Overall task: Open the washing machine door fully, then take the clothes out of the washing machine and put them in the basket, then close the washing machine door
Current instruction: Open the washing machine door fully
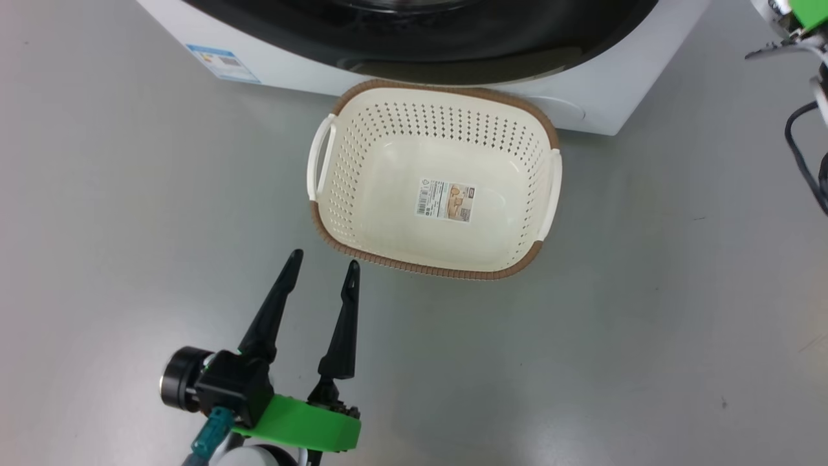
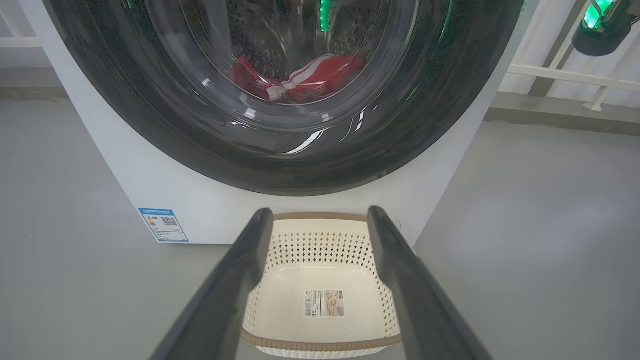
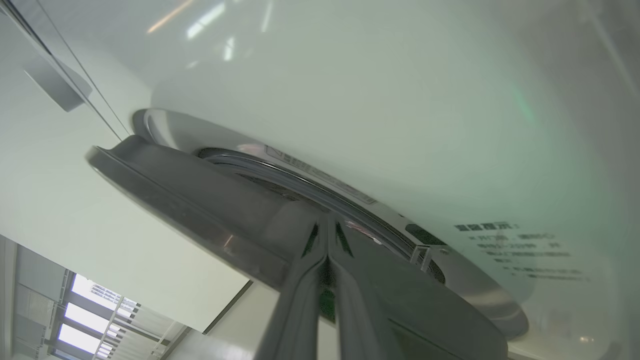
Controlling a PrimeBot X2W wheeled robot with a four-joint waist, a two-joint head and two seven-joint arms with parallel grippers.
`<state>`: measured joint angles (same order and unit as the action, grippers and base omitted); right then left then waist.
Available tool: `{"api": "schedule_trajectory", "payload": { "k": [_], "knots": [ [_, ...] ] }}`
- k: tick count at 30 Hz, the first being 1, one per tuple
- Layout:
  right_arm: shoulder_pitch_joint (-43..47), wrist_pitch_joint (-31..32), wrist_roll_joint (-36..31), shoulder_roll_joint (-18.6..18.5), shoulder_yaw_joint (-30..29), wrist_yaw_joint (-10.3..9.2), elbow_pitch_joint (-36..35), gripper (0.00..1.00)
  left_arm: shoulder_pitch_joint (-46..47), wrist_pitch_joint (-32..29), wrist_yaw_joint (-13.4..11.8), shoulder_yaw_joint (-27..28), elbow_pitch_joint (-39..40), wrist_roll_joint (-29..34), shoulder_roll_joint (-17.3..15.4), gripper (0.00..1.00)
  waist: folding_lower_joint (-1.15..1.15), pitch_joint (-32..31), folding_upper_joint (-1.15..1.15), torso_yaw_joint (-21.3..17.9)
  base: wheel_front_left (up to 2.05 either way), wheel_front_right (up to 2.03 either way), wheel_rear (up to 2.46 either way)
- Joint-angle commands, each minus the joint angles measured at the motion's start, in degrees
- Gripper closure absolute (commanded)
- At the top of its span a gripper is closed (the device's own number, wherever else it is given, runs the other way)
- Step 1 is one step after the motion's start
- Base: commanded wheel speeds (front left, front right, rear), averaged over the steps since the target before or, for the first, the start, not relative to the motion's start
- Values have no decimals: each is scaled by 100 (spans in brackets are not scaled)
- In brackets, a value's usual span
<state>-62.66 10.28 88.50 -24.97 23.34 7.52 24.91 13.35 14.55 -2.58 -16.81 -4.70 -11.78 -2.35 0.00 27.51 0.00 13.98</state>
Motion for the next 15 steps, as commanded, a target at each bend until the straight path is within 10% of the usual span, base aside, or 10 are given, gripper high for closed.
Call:
{"api": "schedule_trajectory", "payload": {
  "k": [1,15],
  "knots": [
    [-69,66,56,10,32,-3,-103,100,74,45,-59,148,153,-48,-53,0,0,52,0,38,0,0,0],
    [-407,1267,547,63,81,-3,242,100,168,45,-139,-61,172,-193,-53,0,0,100,0,148,0,0,0]
  ]
}}
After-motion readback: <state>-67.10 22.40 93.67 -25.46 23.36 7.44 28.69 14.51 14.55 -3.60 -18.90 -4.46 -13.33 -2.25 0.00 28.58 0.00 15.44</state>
